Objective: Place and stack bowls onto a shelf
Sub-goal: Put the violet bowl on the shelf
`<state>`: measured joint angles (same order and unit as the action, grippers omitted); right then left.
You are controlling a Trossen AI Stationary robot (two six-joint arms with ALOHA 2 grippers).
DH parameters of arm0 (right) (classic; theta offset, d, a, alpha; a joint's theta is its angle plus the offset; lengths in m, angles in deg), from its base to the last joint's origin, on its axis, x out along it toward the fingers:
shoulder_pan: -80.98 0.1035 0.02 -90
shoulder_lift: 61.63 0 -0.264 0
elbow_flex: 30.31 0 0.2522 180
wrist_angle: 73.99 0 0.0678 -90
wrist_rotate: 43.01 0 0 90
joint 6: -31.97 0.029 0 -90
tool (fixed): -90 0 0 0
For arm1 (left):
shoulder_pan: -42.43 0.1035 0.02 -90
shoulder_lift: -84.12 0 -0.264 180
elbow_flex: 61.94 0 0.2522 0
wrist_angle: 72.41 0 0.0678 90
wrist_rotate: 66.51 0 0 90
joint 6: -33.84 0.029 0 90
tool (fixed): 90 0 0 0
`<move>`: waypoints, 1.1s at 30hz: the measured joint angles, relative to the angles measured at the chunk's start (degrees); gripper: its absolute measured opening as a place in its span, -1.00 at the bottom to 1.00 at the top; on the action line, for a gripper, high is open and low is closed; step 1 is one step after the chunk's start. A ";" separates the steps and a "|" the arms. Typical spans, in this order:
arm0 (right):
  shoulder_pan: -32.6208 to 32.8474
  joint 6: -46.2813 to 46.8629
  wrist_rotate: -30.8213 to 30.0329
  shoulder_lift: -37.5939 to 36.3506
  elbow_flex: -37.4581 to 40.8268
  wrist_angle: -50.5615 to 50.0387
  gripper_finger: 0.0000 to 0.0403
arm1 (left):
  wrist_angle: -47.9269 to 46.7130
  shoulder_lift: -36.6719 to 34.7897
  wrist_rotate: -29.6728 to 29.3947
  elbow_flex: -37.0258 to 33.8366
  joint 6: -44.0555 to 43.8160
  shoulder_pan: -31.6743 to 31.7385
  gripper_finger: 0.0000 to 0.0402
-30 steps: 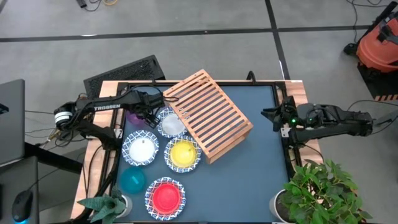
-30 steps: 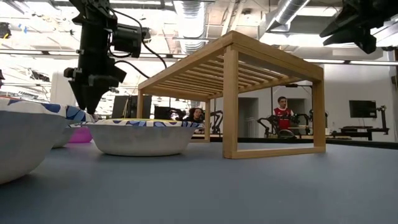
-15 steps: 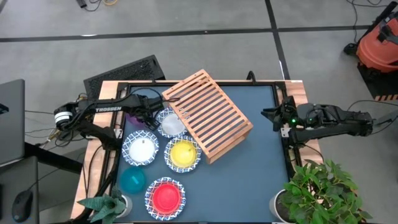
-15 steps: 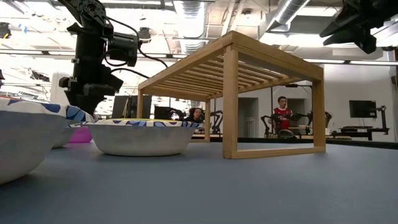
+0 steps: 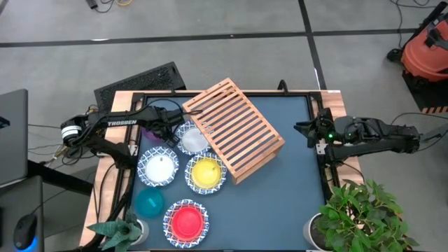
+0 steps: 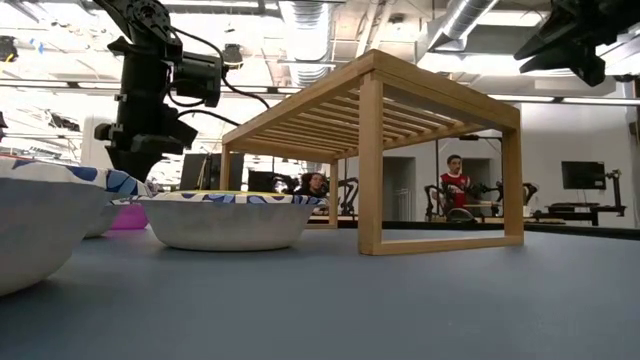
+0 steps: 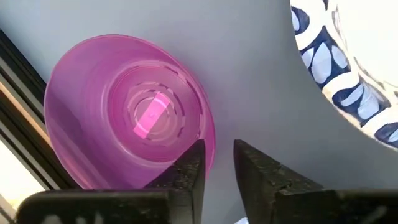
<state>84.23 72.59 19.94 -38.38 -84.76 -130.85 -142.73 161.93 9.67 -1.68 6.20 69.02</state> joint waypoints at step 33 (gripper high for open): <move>0.00 -0.07 -0.03 0.00 -0.01 -1.62 -0.31 | 0.58 -14.07 0.93 -8.33 -16.30 -0.25 -0.47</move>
<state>84.23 72.52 19.90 -38.38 -84.78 -132.46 -142.15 147.87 10.60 -10.01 -10.10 68.77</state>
